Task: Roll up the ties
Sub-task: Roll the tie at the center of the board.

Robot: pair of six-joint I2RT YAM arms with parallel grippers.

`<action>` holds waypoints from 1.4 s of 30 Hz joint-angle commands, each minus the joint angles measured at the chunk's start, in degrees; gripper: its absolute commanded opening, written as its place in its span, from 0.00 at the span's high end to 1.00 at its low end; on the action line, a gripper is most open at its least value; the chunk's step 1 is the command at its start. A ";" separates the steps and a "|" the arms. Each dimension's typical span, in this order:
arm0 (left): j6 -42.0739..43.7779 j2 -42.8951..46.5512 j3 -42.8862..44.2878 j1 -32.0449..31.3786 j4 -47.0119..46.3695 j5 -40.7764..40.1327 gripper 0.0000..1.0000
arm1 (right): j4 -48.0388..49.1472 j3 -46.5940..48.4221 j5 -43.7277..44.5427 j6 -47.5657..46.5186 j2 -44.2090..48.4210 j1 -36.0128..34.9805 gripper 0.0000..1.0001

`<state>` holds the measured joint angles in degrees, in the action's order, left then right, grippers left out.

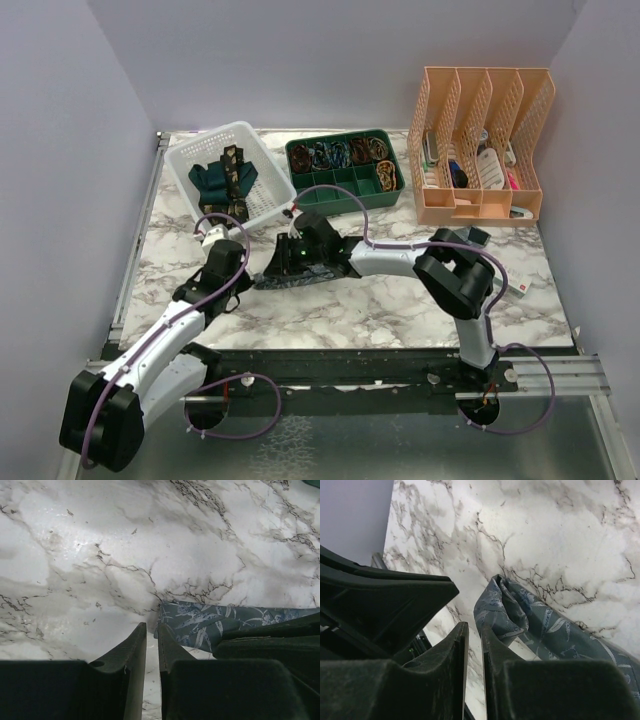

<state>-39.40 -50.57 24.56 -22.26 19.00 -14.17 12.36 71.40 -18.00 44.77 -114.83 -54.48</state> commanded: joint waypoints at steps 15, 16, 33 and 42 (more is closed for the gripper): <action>-0.71 2.83 -0.81 -0.14 -0.85 1.34 0.55 | -4.82 0.13 3.40 -3.29 -2.00 -0.49 0.80; -0.95 2.87 -1.21 -0.15 -1.27 1.80 0.52 | -5.11 0.22 3.53 -3.56 -2.21 -0.50 0.80; -1.74 -5.14 -1.96 1.80 -6.08 9.03 0.37 | -6.11 -0.64 5.18 -5.29 -4.18 -0.51 0.83; -4.88 -5.34 -1.42 12.61 -2.87 14.08 0.31 | -1.09 -1.41 1.20 -15.85 0.63 -0.46 0.62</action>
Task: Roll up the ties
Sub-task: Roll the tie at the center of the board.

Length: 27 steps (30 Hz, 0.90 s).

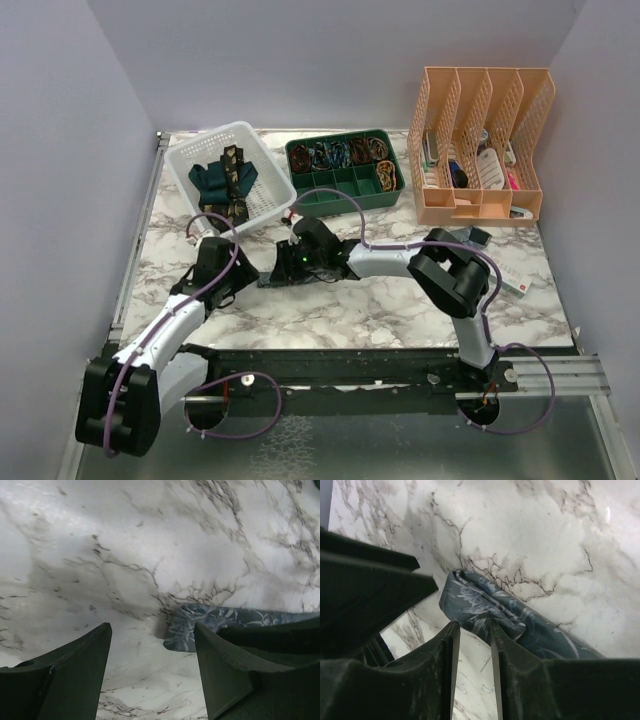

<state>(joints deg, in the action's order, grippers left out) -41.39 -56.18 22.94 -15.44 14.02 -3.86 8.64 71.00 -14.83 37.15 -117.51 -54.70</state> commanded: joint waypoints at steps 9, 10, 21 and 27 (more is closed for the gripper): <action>-5.87 1.94 3.88 12.74 11.78 0.33 0.28 | 11.06 -2.30 -8.57 -32.42 6.30 -0.24 0.53; -6.24 2.09 4.13 13.00 12.12 0.20 0.28 | 13.38 -3.58 -9.28 -35.53 6.49 -0.24 0.49; -4.32 2.70 6.27 14.45 13.39 -0.27 0.27 | 7.28 0.49 -19.67 -68.18 -0.03 -0.27 0.00; -2.38 2.90 7.06 14.91 13.74 -0.09 0.27 | 2.90 4.62 -24.88 -72.45 -3.89 -0.29 0.02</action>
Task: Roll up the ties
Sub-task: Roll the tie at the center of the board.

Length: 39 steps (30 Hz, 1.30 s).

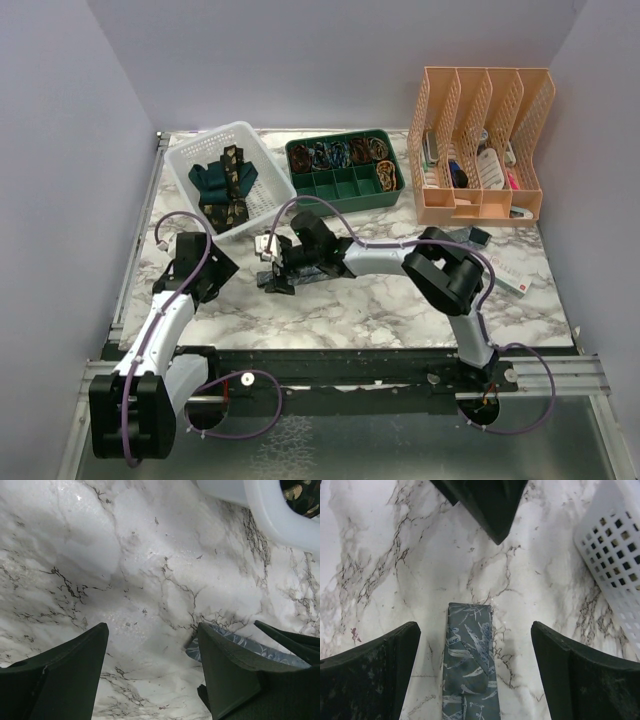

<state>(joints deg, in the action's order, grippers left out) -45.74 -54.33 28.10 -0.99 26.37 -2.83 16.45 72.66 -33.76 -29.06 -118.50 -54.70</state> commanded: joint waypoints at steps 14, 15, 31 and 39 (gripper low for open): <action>3.19 0.80 1.98 0.47 0.44 1.05 0.27 | -9.06 7.89 -7.89 -4.20 -10.04 -0.21 0.29; 3.20 0.80 1.96 0.47 0.37 1.07 0.27 | -8.12 7.11 -7.82 -3.72 -9.89 -0.17 0.33; 3.46 0.22 1.48 0.47 -0.53 2.64 0.27 | -5.88 6.49 -8.08 -2.50 -10.27 0.01 0.49; 2.96 -0.02 0.79 0.47 -1.16 4.10 0.27 | 2.10 1.41 -3.68 2.67 -1.61 0.03 0.12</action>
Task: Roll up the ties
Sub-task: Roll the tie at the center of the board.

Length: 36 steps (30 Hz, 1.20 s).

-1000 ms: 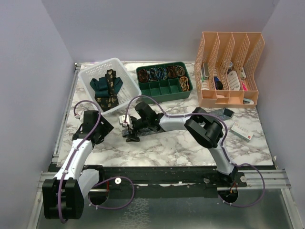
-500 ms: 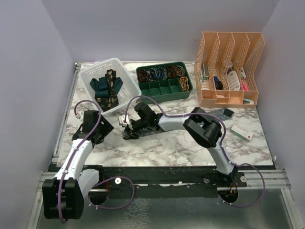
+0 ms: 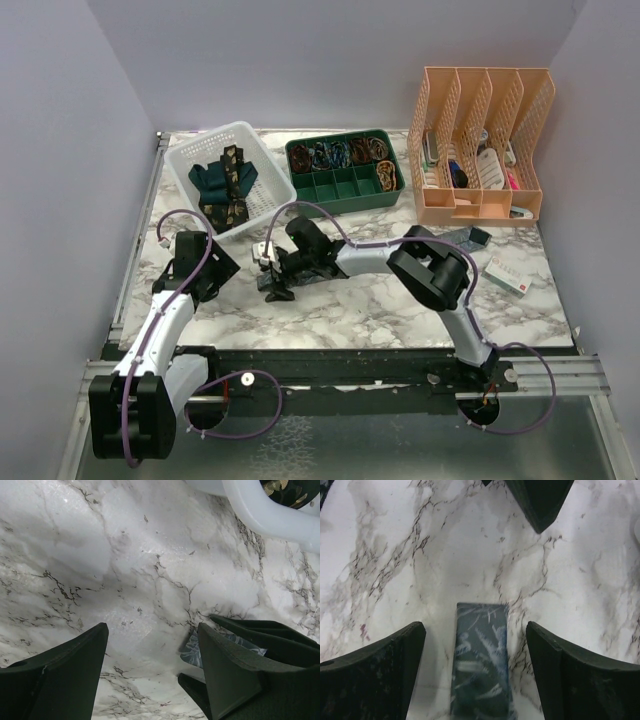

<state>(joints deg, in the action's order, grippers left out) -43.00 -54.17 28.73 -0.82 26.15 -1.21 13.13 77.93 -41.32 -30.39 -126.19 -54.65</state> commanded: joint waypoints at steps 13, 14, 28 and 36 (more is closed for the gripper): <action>0.34 0.05 -2.72 0.30 -5.71 8.27 0.25 | 7.57 -17.41 33.24 49.42 26.38 0.54 0.12; 0.25 0.19 -3.36 0.29 -6.46 8.92 0.25 | 4.37 -16.20 32.29 53.50 26.16 0.75 0.17; -0.83 -0.45 -6.09 0.29 -9.54 11.66 0.26 | -1.86 -12.68 25.96 74.42 17.93 0.78 0.80; -1.38 -0.24 -7.07 0.29 -10.36 12.90 0.26 | -3.00 -9.79 26.67 74.86 13.28 0.77 0.83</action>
<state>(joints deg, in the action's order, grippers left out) -43.88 -54.46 22.55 -0.82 17.02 9.80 12.71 65.80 -14.44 43.66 -111.13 -53.82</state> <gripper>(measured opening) 0.739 0.176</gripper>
